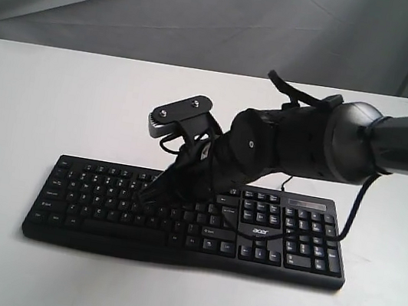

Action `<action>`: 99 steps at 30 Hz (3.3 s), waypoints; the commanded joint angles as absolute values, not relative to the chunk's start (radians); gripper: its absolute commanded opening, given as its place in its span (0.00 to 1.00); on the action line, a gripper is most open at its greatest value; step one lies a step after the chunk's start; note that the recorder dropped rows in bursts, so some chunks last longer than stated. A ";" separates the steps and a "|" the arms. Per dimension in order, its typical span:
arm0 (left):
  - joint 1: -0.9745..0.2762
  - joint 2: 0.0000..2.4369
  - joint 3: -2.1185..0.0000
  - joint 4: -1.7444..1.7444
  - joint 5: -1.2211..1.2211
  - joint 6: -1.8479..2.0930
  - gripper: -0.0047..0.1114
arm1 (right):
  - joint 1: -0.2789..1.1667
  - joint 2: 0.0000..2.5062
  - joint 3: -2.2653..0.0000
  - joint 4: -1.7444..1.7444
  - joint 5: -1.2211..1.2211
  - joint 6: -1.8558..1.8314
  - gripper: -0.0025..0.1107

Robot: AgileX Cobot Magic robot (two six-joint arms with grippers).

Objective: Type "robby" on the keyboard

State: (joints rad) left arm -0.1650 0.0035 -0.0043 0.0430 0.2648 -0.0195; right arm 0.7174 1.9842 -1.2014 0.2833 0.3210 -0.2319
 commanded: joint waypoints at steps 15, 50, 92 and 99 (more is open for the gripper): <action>-0.171 0.000 0.000 0.048 0.258 -0.022 0.04 | 0.707 2.010 -1.182 0.274 0.244 -0.224 0.02; -0.171 0.000 0.000 0.048 0.258 -0.022 0.04 | 0.818 1.965 -1.305 0.257 0.445 -0.253 0.02; -0.171 0.000 0.000 0.048 0.258 -0.022 0.04 | 0.853 2.072 -1.305 0.263 0.293 -0.260 0.02; -0.171 0.000 0.000 0.048 0.258 -0.022 0.04 | 0.853 2.090 -1.305 0.265 0.282 -0.258 0.02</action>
State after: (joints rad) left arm -0.1650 0.0035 -0.0043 0.0430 0.2648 -0.0195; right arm 0.8487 2.0811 -1.3001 0.2750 0.2948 -0.2504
